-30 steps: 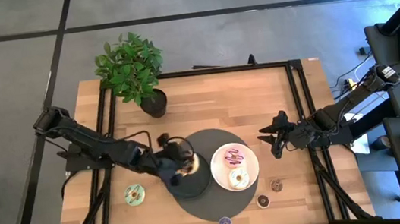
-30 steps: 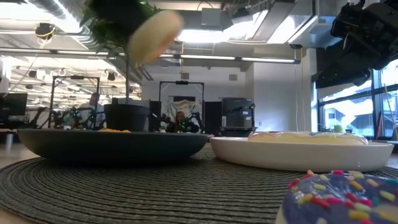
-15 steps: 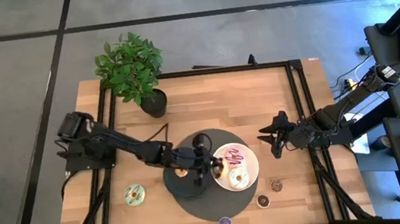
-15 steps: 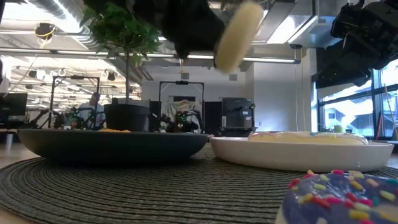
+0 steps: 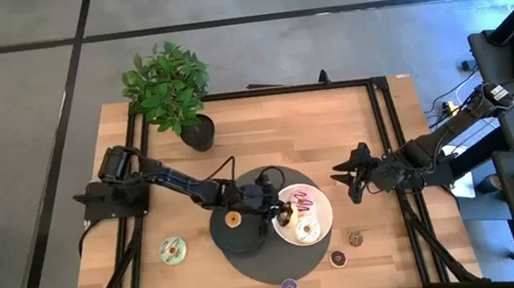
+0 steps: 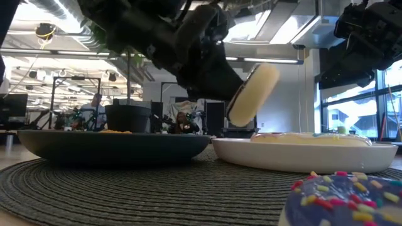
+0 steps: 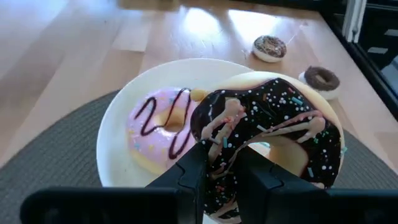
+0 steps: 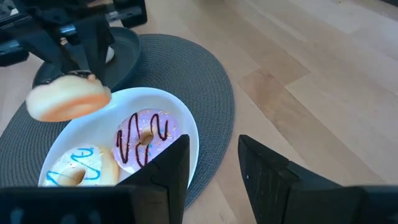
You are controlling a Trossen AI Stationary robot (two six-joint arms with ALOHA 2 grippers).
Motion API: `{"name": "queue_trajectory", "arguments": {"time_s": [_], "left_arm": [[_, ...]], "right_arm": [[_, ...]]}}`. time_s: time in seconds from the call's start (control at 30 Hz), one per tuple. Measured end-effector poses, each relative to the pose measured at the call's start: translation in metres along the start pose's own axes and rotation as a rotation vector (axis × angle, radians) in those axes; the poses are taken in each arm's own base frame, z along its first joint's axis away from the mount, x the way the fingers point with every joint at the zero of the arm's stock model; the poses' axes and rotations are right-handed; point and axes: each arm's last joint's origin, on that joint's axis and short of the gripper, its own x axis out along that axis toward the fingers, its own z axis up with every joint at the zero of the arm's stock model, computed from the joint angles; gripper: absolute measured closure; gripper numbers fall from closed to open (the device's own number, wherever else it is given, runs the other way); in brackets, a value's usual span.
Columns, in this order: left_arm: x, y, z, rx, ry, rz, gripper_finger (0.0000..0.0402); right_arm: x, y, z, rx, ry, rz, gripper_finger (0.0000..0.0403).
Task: Pick & Place donuts
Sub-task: Put the large black donut onto the white plate
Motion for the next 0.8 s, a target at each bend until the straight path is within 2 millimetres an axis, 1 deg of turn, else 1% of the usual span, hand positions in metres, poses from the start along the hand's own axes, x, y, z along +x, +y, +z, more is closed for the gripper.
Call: {"name": "queue_trajectory", "arguments": {"time_s": [0.23,0.33,0.8], "left_arm": [[0.01,0.003,-0.015,-0.004,0.066,-0.03,0.0343],[0.012,0.003,-0.018,-0.003,0.072,-0.026,0.0343],[0.012,0.003,-0.017,0.015,0.068,-0.022,0.0343]], "right_arm": [[0.0,0.0,0.0,0.0,0.0,0.0,0.0263],[0.0,0.0,0.0,-0.001,0.0,0.0,0.0263],[0.0,0.0,0.0,-0.001,0.0,0.0,0.0263]]}}
